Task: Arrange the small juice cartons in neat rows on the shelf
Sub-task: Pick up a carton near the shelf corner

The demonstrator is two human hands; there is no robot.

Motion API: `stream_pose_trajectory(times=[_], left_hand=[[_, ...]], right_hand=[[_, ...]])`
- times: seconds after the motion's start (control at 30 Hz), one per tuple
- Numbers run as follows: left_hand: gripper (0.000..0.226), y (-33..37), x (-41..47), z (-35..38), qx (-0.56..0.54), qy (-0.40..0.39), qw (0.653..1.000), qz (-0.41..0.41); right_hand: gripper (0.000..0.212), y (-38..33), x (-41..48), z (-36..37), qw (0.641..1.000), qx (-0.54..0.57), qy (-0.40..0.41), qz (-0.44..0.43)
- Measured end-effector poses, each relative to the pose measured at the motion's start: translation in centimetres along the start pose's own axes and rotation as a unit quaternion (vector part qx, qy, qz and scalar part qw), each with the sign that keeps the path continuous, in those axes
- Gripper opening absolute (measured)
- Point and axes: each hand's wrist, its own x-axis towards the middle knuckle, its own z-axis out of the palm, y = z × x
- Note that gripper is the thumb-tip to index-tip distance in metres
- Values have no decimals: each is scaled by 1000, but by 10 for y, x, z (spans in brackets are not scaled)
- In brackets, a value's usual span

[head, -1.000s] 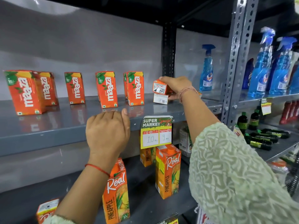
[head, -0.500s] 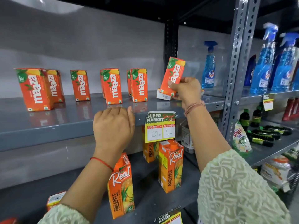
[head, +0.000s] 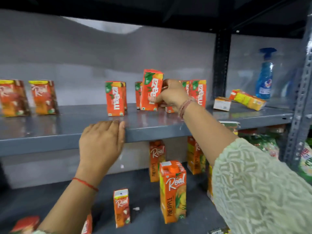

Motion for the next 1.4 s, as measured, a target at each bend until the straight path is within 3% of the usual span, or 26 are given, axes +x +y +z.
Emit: stream_pose_trajectory(times=[0.13,0.27,0.8,0.93,1.0,1.17,1.4], left_hand=[[45,-46,-9,-10,33,26,998,-49],[46,-59,-14,-9,32,52,997,-44],[47,-62,-16,-1,26,61,996,-60],[47,-57,-20,-5,11,48,995,-86],[47,-47,-17,-6,4,56,992,-114],[40,31,2,9,-52,50,997,-34],[40,139,44,33,-129,15,991,21]], right_hand=[[45,-12,14,32,997,-74,-23,19],[47,-11,21,48,990,-128,-44,43],[52,-8,18,61,987,-105,-70,102],[59,-4,-8,40,989,-142,15,26],[51,4,-26,28,988,-132,65,-37],[25,26,-53,-15,950,-125,224,-177],[27,69,-31,-131,903,-234,341,-120]])
